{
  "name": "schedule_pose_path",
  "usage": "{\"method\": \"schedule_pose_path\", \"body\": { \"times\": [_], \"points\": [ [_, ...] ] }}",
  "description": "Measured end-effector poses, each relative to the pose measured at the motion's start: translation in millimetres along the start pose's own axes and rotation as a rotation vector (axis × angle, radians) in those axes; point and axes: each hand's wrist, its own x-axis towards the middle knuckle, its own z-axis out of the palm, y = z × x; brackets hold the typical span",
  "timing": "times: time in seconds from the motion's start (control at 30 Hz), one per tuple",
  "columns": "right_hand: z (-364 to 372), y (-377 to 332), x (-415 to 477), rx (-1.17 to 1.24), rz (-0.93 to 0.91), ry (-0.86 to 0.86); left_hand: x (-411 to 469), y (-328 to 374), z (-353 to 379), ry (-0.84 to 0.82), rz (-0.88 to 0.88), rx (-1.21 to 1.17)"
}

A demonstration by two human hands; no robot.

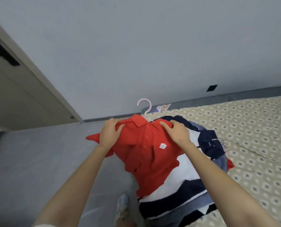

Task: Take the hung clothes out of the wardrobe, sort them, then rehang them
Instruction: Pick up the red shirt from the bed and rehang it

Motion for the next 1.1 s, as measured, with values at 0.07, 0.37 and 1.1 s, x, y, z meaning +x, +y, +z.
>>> {"method": "schedule_pose_path", "body": {
  "times": [0.07, 0.37, 1.1],
  "points": [
    [11.8, -35.6, -4.9, -0.038, -0.092, -0.023, -26.7, -21.6, -28.9, 0.058, -0.09, -0.004],
    [98.2, -199.0, -62.3, -0.241, -0.503, -0.179, -168.2, -116.9, -147.3, 0.306, -0.494, 0.053],
    [308.4, -431.8, -405.2, -0.284, -1.135, -0.532, -580.8, -260.3, -348.7, 0.792, -0.899, 0.133]
  ]
}}
